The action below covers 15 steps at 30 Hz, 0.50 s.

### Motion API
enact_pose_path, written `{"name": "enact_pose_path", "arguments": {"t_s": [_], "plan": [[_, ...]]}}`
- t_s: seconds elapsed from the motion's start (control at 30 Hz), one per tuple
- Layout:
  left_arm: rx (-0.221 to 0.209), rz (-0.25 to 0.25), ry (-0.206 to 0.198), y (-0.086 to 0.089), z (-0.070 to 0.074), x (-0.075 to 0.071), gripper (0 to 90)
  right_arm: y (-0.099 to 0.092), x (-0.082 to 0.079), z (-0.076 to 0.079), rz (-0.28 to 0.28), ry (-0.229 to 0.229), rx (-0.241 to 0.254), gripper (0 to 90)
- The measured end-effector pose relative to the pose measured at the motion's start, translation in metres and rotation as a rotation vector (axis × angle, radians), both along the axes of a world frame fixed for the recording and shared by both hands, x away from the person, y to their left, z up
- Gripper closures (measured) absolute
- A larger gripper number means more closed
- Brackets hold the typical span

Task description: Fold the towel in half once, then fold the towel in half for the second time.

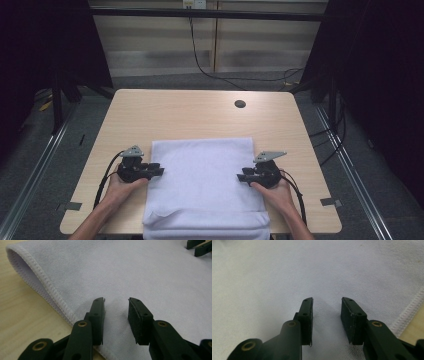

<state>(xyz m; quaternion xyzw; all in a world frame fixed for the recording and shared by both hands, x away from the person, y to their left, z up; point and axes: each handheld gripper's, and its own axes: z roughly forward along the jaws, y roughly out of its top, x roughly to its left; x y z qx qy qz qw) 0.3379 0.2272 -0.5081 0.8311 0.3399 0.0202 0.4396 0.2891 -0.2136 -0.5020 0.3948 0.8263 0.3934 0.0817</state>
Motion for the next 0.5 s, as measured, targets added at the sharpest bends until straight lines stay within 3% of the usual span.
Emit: {"name": "enact_pose_path", "arguments": {"t_s": [0.3, 0.37, 0.5], "plan": [[0.023, -0.07, -0.004, 0.009, 0.003, -0.051, 67.3, -0.003, -0.05, 0.0, 0.049, 0.001, 0.01, 63.5], [0.015, -0.061, 0.001, 0.01, 0.003, -0.058, 67.3, -0.004, -0.057, 0.0, 0.049, 0.008, 0.022, 63.4], [0.014, -0.088, 0.011, 0.012, 0.004, -0.07, 66.8, -0.002, -0.069, 0.002, 0.06, 0.028, 0.016, 63.2]]}}
